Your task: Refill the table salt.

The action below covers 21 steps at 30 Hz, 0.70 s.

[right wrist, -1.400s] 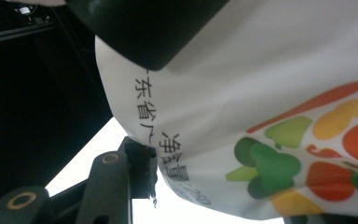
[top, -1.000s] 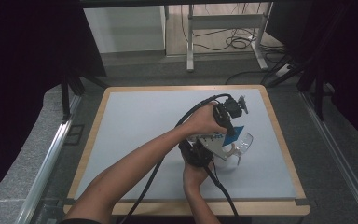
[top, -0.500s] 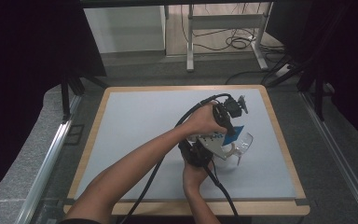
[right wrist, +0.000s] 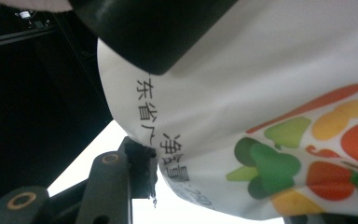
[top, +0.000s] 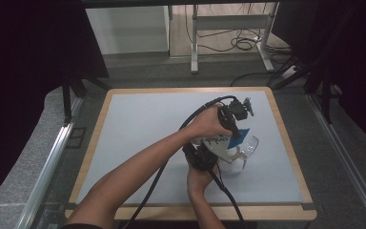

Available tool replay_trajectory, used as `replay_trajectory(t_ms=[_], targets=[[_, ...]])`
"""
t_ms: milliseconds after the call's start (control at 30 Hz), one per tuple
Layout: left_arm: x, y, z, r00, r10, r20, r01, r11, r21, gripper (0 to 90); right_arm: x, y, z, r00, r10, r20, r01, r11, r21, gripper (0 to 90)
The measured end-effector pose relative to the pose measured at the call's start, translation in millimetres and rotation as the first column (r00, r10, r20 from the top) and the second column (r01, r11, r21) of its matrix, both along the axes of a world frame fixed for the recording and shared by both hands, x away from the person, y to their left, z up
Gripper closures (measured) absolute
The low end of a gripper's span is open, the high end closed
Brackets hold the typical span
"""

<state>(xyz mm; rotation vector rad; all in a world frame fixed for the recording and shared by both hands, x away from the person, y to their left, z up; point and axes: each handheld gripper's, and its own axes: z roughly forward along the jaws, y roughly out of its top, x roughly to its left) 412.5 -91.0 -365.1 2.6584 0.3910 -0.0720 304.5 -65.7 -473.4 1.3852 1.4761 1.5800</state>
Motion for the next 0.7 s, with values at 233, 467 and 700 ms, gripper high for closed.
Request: replay_trajectory(t_ms=[233, 467, 700], targets=[[-0.2, 0.1, -0.1, 1.0000, 0.000, 0.000, 0.000, 1.0000, -0.002, 89.8, -0.1, -0.1, -0.3, 1.0000, 0.000, 0.002, 0.000, 1.0000, -0.003, 52.9], [0.2, 1.7, -1.9, 1.0000, 0.002, -0.001, -0.002, 1.0000, -0.006, 89.8, -0.1, 0.1, -1.5, 1.0000, 0.006, 0.000, -0.006, 0.9999, -0.010, 52.8], [1.1, 7.0, -5.7, 0.9999, 0.011, -0.007, -0.012, 0.9996, -0.027, 89.9, 0.2, 1.3, -5.6, 0.9998, 0.019, -0.006, -0.019, 0.9994, -0.030, 52.5]])
